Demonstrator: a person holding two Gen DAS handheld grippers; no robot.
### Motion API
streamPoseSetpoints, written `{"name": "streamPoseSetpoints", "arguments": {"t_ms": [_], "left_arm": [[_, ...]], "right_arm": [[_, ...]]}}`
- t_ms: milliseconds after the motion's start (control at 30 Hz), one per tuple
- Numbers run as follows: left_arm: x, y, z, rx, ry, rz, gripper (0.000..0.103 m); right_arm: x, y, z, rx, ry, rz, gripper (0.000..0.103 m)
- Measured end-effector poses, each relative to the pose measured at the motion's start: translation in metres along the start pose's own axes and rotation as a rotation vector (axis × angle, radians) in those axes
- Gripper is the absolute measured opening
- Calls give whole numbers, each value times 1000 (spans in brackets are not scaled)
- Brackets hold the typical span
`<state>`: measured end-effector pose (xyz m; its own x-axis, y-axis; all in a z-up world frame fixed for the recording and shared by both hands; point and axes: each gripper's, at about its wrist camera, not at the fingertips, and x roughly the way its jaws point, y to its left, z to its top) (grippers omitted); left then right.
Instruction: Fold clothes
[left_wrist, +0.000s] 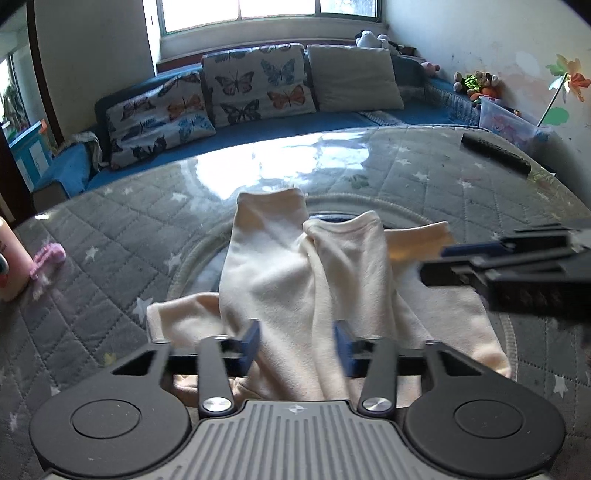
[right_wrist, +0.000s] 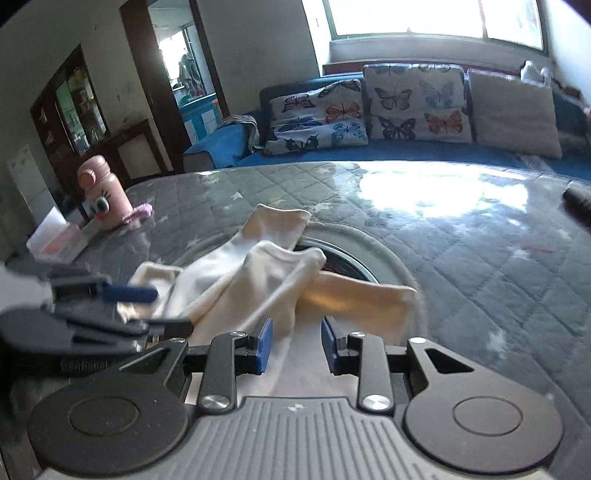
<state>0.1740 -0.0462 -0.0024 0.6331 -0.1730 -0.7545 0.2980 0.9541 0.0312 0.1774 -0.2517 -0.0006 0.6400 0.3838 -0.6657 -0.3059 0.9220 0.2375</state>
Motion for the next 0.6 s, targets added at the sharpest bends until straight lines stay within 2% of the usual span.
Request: {"name": "streamPoseSetpoints", "arguments": {"t_ms": [67, 167, 300, 333, 367, 433, 600], "left_arm": [[3, 3, -1, -5, 6, -10, 19], [3, 6, -2, -9, 6, -20, 13], [1, 9, -2, -13, -8, -19, 9], [0, 10, -3, -15, -11, -17, 8], [-1, 12, -4, -18, -15, -16, 8], [-4, 15, -4, -28, -23, -11, 6], [-21, 27, -9, -64, -55, 22, 5]], "right_arm": [[15, -3, 5, 25, 11, 17, 29], [34, -3, 8, 54, 24, 27, 29], [53, -4, 8, 103, 54, 30, 28], [57, -5, 8, 115, 60, 33, 26], [58, -6, 7, 123, 62, 42, 17], [52, -5, 4, 121, 52, 59, 7], [21, -3, 1, 89, -2, 19, 6]]}}
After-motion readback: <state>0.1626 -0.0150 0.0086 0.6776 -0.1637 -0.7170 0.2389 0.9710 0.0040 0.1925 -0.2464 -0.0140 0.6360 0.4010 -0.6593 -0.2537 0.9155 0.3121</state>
